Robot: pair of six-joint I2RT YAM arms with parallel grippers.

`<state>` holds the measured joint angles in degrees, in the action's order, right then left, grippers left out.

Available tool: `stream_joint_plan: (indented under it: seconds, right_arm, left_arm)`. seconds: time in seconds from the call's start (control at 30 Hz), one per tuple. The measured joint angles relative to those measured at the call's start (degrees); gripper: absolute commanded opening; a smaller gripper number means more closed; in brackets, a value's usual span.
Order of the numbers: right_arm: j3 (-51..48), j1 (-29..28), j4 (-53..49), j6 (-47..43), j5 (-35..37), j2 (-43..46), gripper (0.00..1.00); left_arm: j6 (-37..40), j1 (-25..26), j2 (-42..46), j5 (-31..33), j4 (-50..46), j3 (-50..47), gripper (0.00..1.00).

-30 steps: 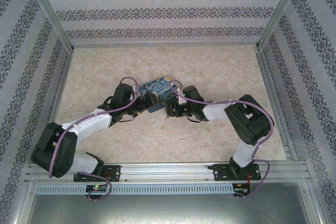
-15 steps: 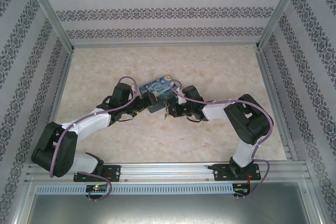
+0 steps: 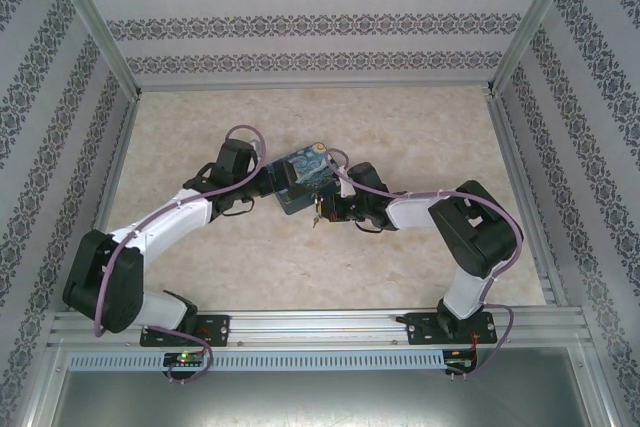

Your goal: Unlock a padlock with a key

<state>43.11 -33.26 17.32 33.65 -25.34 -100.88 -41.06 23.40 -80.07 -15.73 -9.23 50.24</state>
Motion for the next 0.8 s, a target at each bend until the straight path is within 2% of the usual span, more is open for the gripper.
stream_joint_plan:
  seconds: [0.33, 0.8]
  right_arm:
    - [-0.1, 0.0, -0.3, 4.1, 0.0, 0.6, 0.00]
    - [-2.1, 0.0, 0.9, 8.8, 0.5, 1.7, 0.00]
  left_arm:
    - [7.5, 4.3, -6.3, 11.3, -8.6, 6.9, 1.00]
    - [10.3, 8.5, -12.4, 19.3, -11.1, 9.0, 1.00]
